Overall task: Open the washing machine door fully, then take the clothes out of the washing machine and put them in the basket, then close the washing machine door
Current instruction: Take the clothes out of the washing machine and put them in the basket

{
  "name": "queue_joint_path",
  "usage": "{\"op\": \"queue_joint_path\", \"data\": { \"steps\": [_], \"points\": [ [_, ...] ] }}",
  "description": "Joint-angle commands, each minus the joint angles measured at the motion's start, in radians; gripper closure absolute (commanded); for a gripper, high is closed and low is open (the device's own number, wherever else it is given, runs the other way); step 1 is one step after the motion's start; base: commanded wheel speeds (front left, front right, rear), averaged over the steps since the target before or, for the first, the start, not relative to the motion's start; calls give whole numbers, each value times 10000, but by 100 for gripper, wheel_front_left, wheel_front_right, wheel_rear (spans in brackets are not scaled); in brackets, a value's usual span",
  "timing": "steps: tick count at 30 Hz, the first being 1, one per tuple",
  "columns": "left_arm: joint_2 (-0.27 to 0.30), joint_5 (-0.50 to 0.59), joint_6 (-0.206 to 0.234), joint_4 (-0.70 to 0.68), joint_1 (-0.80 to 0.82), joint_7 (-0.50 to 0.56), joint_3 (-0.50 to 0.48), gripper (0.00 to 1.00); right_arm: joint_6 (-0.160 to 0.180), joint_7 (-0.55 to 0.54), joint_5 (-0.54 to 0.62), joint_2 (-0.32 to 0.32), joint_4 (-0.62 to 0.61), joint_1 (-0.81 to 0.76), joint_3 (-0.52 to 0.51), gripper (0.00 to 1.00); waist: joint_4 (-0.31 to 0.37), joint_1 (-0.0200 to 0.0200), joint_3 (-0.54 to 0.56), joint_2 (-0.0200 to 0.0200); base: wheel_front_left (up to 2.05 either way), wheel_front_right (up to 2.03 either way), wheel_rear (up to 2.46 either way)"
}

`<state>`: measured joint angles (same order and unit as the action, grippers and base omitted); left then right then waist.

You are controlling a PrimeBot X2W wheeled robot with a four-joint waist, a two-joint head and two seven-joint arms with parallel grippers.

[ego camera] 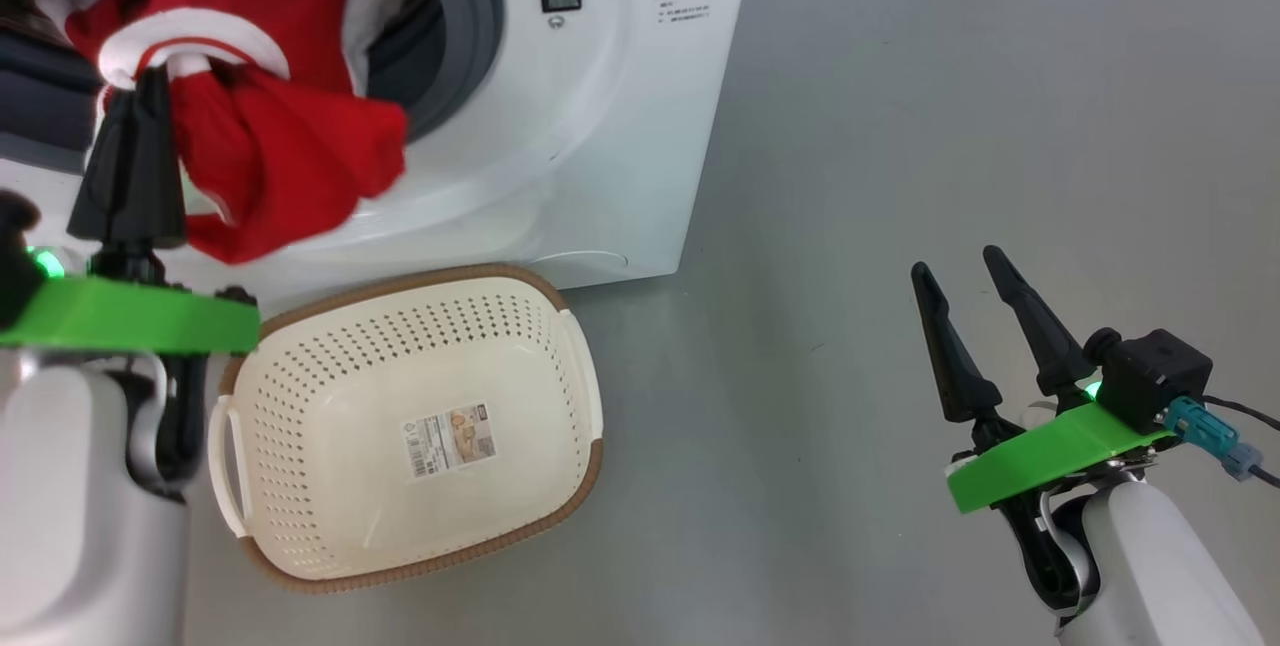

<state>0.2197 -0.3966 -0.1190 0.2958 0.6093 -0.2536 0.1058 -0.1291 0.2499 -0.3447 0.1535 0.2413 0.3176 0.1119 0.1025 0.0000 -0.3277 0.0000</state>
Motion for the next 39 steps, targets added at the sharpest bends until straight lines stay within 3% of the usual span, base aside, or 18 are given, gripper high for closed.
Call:
{"op": "queue_joint_path", "data": {
  "steps": [1, 14, 20, 27, 39],
  "points": [
    [308, 118, -43, -500, -113, -81, -379, 100, -16, 118, 71, 38, -253, -178, 129, 0, -26, 0, 18, 0, 0, 0, 0],
    [-426, 663, 185, -4877, -2862, -81, -818, 100, -16, 118, 108, 105, -306, -294, -17, 0, -234, 0, -60, 0, 0, 0, 0],
    [-495, 985, 458, -5786, -3717, 92, -564, 100, -16, 118, 125, 102, -330, -150, 68, 0, -279, 0, -231, 0, 0, 0, 0],
    [-806, 869, 454, -4758, -4276, 108, -94, 100, -16, 118, 87, 101, -309, -15, 176, 0, -221, 0, -435, 0, 0, 0, 0],
    [-826, 629, 52, -492, -3229, -69, 148, 100, -16, 118, 52, 37, -318, 199, 331, 0, 17, 0, -795, 0, 0, 0, 0]
  ]
}}
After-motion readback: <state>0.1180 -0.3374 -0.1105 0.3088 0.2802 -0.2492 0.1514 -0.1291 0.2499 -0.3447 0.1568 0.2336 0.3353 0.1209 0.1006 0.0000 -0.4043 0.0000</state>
